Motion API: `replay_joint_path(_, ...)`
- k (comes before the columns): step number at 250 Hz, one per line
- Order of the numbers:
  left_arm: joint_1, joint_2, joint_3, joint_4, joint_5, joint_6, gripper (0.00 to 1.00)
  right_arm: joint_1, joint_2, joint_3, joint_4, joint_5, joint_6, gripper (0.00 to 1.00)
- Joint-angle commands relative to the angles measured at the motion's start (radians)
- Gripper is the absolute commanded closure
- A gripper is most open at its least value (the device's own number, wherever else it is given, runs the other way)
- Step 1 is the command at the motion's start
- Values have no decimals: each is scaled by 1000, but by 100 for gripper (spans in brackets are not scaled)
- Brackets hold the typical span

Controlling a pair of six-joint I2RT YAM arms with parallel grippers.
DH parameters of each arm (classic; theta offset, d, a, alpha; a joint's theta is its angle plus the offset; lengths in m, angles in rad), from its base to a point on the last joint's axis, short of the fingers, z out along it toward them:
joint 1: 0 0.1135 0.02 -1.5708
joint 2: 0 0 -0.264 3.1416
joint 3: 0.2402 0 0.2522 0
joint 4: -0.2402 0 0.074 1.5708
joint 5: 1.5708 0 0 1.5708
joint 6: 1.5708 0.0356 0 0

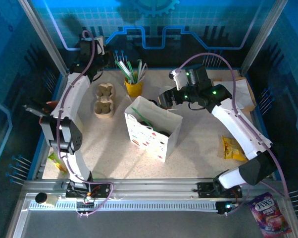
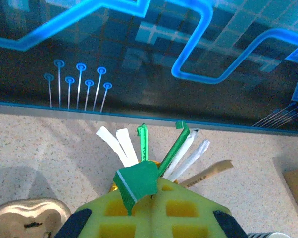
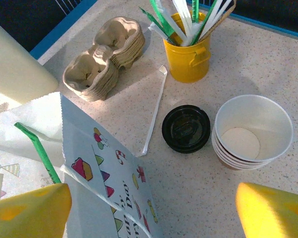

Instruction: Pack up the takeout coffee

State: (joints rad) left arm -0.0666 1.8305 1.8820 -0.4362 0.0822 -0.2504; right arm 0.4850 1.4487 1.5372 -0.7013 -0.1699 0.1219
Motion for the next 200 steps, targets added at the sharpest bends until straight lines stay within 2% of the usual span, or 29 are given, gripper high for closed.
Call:
replay_joint_path(1,0,-102,-5,24,-27,28,96,0,-43,-5,15,-23,-18,13)
replay_joint_path(58,-18,-288,-58,13,16,-16,96,-8,-65,-4,41,-34,-18,13)
replay_joint_path(112,-80,-554,-220,11,62,-100,96,-23,-94,-14,70,-44,-13,13)
replay_joint_path(159,-177,-737,-348,-23,96,-161,96,-46,-142,-48,67,-45,-24,13)
replay_joint_path(200,-261,-788,-417,-79,160,-207,96,-75,-225,-98,71,-64,-34,13)
